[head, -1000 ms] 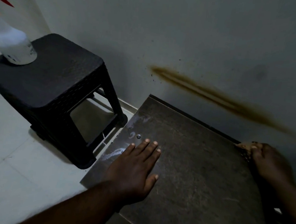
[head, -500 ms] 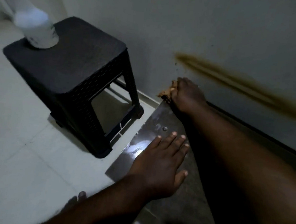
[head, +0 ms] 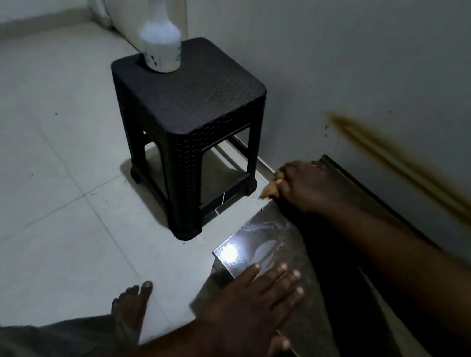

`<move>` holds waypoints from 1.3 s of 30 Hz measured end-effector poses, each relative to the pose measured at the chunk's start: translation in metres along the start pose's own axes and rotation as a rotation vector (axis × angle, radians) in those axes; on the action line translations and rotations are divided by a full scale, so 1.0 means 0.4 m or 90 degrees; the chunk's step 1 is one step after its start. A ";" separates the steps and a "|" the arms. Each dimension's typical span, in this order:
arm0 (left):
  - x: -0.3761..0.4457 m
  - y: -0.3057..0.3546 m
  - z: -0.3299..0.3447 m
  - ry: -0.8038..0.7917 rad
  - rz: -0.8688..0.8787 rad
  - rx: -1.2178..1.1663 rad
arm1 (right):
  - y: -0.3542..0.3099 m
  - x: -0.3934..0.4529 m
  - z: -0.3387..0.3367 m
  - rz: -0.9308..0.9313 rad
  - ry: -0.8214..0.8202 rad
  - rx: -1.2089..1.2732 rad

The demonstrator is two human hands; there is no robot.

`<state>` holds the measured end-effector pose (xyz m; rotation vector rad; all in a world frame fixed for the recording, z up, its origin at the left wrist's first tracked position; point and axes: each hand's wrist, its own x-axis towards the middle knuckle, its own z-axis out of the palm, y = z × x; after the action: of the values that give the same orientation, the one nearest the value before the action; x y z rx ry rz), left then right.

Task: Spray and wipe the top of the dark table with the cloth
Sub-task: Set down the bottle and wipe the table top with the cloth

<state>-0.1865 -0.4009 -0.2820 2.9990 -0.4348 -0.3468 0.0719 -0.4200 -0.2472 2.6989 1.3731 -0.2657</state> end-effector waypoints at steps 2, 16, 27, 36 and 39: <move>-0.011 0.004 -0.015 -0.043 -0.013 0.019 | -0.122 -0.052 -0.008 -0.112 -0.029 -0.001; 0.009 -0.001 0.030 0.036 -0.020 0.031 | -0.015 0.038 0.029 -0.107 -0.057 0.040; 0.005 0.004 0.025 0.055 -0.032 0.053 | 0.103 0.076 0.020 0.014 0.059 0.020; 0.014 0.009 0.045 -0.016 -0.001 0.032 | -0.270 -0.150 0.050 -0.231 0.043 0.091; 0.011 0.000 0.039 0.063 -0.011 0.049 | -0.196 -0.096 0.048 -0.202 0.031 0.075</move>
<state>-0.1861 -0.4032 -0.2979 3.0802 -0.4221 -0.1856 -0.0159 -0.4076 -0.2591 2.5808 1.8563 -0.3154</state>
